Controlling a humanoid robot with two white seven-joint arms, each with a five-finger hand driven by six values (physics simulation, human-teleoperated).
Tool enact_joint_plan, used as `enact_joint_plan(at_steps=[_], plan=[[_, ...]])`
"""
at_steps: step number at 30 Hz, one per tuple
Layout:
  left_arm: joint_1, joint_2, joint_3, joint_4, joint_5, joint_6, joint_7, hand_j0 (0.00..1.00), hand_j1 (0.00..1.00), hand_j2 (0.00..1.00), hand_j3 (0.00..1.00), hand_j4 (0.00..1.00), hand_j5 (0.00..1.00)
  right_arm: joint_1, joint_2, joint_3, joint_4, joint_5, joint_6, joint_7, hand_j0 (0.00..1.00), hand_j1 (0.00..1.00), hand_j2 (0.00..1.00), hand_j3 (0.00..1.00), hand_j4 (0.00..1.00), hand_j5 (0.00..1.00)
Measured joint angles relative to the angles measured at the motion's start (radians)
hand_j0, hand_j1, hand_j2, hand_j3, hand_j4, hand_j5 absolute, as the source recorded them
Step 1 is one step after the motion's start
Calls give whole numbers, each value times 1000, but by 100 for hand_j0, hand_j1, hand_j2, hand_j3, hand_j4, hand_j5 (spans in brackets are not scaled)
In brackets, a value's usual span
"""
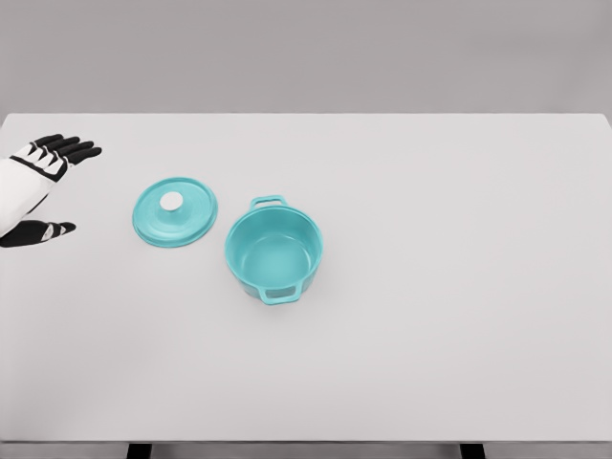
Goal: Cover the pot with left arm
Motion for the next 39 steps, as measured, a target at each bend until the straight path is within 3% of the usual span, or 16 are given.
enact_joint_plan(at_steps=[9,12,13,14,18,22,27,39], plan=[[-15,3,-1,8,7,0,-2,100,100,100,100,100,100,0,0,0,0,0,0,0,100,100,100,100,100,100],[-44,22,-8,17,13,0,-57,100,100,100,100,100,100,0,0,0,0,0,0,0,100,100,100,100,100,100],[-60,29,-12,22,13,0,-77,98,98,98,98,98,98,0,0,0,0,0,0,0,100,100,100,100,100,100],[-81,33,-21,27,15,0,-91,89,89,89,89,89,89,0,0,0,0,0,0,0,100,100,100,100,100,100],[-202,42,-105,81,31,0,-116,75,75,75,75,75,75,0,0,0,0,0,0,0,100,100,100,100,100,100],[-310,36,-234,167,36,0,-122,74,74,74,74,74,74,0,0,0,0,0,0,0,100,100,100,100,100,100],[-336,7,-345,234,35,-1,-120,73,73,73,73,73,73,0,0,0,0,0,0,0,100,100,100,100,100,100],[-406,-57,-448,355,27,-1,-119,69,69,69,69,69,69,0,0,0,0,0,0,0,100,100,100,100,100,100]])
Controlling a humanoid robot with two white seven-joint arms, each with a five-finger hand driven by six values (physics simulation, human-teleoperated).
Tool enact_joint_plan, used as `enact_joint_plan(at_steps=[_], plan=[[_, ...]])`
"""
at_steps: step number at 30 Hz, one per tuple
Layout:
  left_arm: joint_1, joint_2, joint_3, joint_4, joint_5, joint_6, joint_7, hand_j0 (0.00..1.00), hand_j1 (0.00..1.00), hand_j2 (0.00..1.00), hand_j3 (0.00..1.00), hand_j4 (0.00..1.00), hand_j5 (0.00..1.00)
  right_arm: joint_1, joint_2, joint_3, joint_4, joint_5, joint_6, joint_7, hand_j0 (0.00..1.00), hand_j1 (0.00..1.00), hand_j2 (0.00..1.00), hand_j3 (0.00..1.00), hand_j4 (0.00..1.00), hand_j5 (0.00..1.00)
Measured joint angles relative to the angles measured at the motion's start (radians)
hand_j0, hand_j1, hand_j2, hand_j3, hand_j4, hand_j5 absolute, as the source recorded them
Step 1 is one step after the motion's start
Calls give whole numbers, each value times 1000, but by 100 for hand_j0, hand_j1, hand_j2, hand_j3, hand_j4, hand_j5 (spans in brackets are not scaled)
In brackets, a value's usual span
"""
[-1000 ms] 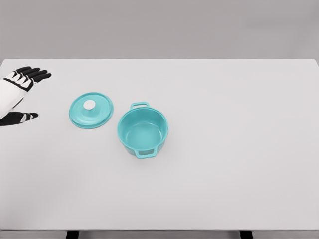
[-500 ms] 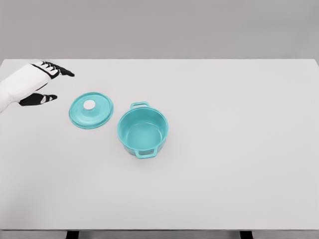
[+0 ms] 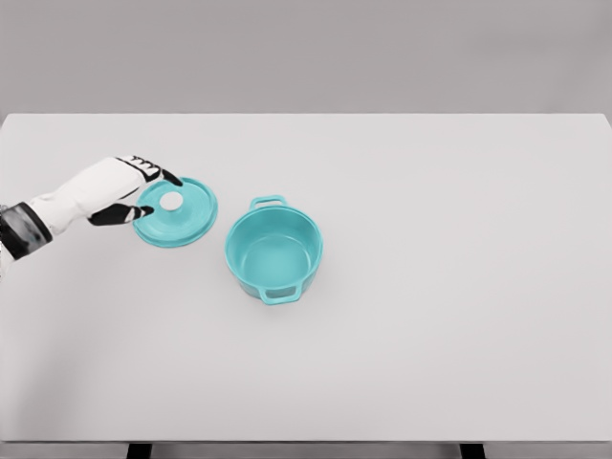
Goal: Cover the pot with left arm
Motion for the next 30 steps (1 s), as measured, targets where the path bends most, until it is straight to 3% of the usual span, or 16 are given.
enact_joint_plan(at_steps=[30], plan=[[-35,-71,-23,104,-56,0,0,69,69,69,69,69,69,0,0,0,0,0,0,0,100,100,100,100,100,100]])
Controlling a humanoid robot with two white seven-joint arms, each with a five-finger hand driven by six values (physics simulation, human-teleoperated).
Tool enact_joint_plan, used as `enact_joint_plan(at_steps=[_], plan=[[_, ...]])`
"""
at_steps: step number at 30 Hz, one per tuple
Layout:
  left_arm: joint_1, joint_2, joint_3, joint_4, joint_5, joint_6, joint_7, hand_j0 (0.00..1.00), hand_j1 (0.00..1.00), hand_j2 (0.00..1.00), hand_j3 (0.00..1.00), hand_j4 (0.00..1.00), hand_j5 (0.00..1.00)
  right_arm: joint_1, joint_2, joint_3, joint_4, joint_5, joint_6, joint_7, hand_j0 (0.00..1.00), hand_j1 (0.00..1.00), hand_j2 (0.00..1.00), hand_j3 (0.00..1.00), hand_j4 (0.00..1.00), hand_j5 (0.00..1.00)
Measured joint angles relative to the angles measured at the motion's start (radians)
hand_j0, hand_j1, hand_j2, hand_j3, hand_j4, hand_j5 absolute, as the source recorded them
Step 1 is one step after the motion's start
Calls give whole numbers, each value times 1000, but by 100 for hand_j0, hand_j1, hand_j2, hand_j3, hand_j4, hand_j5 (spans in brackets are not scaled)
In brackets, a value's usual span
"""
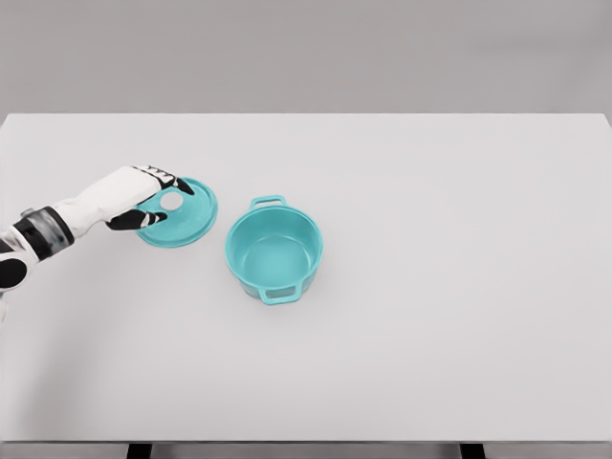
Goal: Cover the pot with left arm
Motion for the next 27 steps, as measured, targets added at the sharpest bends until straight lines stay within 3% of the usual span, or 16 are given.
enact_joint_plan(at_steps=[27], plan=[[-9,-12,0,15,-25,0,0,69,69,69,69,69,69,0,0,0,0,0,0,0,100,100,100,100,100,100]])
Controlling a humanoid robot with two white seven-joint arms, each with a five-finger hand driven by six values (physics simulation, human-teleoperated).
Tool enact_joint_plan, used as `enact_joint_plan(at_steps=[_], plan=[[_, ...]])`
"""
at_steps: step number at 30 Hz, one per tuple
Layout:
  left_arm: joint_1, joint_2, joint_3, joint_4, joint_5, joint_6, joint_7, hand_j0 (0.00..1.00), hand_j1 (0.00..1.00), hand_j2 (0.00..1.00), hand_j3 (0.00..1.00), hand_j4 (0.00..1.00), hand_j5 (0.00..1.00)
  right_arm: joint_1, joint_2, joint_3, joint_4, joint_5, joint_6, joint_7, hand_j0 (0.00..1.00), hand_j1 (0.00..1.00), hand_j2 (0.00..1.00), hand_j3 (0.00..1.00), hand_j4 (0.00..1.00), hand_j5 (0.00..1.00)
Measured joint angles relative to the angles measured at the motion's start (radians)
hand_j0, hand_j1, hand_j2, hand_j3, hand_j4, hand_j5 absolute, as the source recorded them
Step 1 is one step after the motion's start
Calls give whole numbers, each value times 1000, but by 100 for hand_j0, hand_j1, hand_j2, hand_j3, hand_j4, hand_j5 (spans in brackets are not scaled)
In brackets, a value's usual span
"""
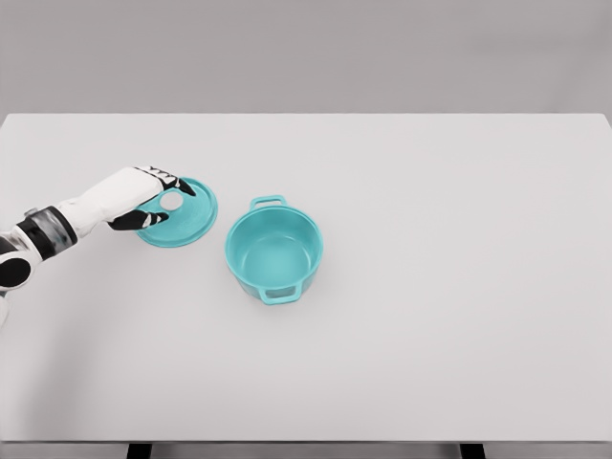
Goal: Cover the pot with left arm
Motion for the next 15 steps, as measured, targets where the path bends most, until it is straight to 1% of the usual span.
enact_joint_plan(at_steps=[10,11,14,15], plan=[[-9,-9,0,14,-17,0,0,68,68,68,68,68,68,0,0,0,0,0,0,0,100,100,100,100,100,100],[-9,-10,0,14,-18,0,0,67,67,67,67,67,67,0,0,0,0,0,0,0,100,100,100,100,100,100],[-9,-10,0,15,-18,0,0,61,61,61,61,61,61,-2,0,0,0,0,0,0,100,100,100,100,100,100],[-9,-11,0,16,-18,0,0,61,61,61,61,61,61,0,0,0,0,0,0,0,100,100,100,100,100,100]])
